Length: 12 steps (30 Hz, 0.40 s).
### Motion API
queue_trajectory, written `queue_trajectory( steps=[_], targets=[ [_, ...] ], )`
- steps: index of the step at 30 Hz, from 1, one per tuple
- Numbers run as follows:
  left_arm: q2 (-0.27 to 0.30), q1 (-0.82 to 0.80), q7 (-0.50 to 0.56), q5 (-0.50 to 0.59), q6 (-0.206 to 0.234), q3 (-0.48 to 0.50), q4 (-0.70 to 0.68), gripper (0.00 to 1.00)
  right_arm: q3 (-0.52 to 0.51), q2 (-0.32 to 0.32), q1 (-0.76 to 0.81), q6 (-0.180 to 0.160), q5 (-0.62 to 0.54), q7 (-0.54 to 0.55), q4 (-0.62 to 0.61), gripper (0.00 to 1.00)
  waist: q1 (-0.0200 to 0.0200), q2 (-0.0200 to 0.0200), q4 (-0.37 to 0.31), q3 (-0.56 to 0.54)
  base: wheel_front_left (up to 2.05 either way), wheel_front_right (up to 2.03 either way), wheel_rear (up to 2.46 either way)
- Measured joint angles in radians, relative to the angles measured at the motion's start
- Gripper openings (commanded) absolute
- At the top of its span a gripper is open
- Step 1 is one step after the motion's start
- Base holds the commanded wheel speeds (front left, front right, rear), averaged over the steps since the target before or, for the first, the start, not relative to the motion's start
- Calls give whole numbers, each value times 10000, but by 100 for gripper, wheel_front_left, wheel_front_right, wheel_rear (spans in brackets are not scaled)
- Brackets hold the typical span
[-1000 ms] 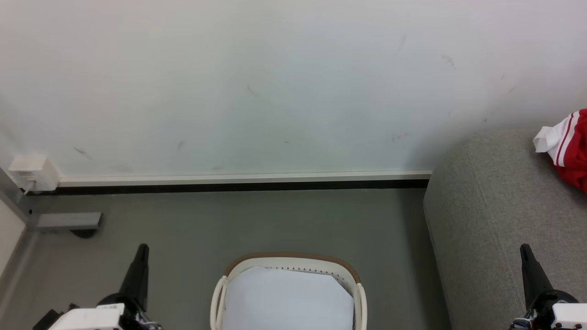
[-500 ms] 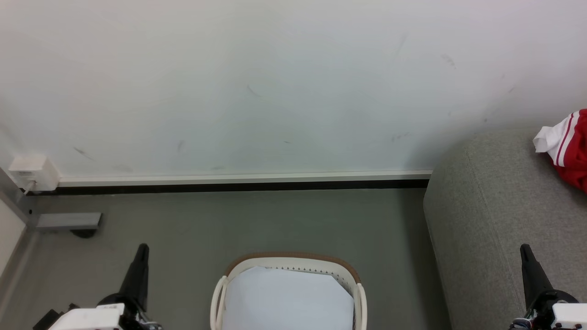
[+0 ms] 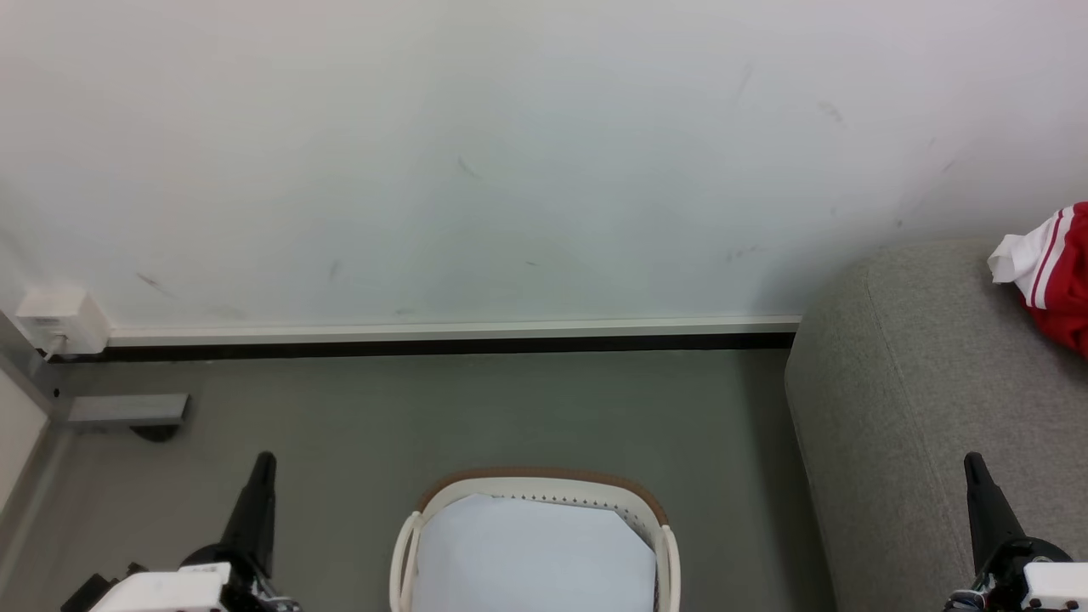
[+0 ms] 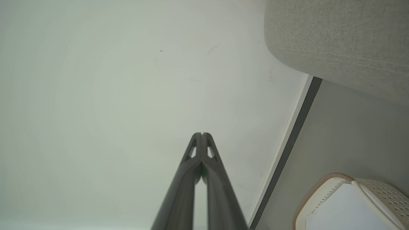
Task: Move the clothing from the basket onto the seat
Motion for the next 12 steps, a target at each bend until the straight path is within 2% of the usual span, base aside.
queue_trajectory(
  steps=[12],
  targets=[
    [0, 0, 0, 0, 0, 0, 0, 0, 0, 0, 0, 0, 0, 0, 0, 0, 0, 0, 0, 0, 0, 0, 0]
  ],
)
